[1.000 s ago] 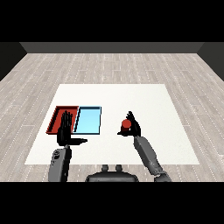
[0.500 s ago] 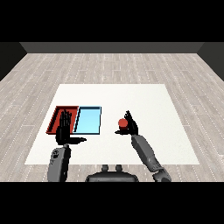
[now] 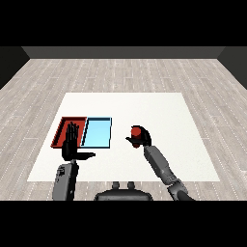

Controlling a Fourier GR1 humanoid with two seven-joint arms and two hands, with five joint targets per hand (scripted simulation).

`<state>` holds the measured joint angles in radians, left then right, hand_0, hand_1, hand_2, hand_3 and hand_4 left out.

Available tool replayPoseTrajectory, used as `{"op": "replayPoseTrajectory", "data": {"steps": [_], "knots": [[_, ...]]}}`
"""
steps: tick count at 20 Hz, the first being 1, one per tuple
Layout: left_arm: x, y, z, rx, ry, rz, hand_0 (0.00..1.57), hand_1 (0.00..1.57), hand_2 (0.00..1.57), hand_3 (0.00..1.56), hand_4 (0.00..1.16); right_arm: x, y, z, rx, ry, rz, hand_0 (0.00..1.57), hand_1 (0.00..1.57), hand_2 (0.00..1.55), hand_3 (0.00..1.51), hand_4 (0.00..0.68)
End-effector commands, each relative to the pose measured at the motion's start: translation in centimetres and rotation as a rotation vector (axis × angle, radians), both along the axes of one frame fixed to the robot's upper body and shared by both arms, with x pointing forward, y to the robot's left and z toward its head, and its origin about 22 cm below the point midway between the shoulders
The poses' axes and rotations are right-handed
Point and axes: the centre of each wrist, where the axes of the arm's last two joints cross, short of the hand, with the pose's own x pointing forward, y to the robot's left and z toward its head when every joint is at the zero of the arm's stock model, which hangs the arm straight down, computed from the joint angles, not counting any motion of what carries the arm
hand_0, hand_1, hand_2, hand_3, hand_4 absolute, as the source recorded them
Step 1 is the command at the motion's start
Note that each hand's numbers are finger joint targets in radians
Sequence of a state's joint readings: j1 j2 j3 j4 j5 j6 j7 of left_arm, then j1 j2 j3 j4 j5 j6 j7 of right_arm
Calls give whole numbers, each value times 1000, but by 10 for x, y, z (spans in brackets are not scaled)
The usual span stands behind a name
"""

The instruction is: Pick the red can and put it in the red box

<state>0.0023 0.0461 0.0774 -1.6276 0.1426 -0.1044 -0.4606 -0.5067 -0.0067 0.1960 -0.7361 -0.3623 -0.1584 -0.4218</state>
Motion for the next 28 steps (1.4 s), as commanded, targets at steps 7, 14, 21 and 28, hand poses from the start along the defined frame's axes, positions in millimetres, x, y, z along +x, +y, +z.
{"op": "replayPoseTrajectory", "data": {"steps": [7, 14, 21, 28], "knots": [[6, -6, -10, -12, 4, -11, 0, 0, 0, 0, 0, -8, 16, -7, -150, 31, -16, 1528, 1528, 1472, 1420, 551], [-2, 8, -13, -6, 8, -3, 0, 0, 0, 0, 0, 11, 9, 11, -162, 25, -27, 1548, 1548, 1475, 1411, 558], [22, -5, 5, -15, 5, -23, 0, 0, 0, 0, 0, 1, 4, 21, -134, -118, -58, 1544, 1544, 1468, 1381, 586], [4, -10, -2, 7, 19, -14, 0, 0, 0, 0, 0, -4, 6, 68, -99, -218, -85, 1515, 1515, 1460, 1383, 608]]}}
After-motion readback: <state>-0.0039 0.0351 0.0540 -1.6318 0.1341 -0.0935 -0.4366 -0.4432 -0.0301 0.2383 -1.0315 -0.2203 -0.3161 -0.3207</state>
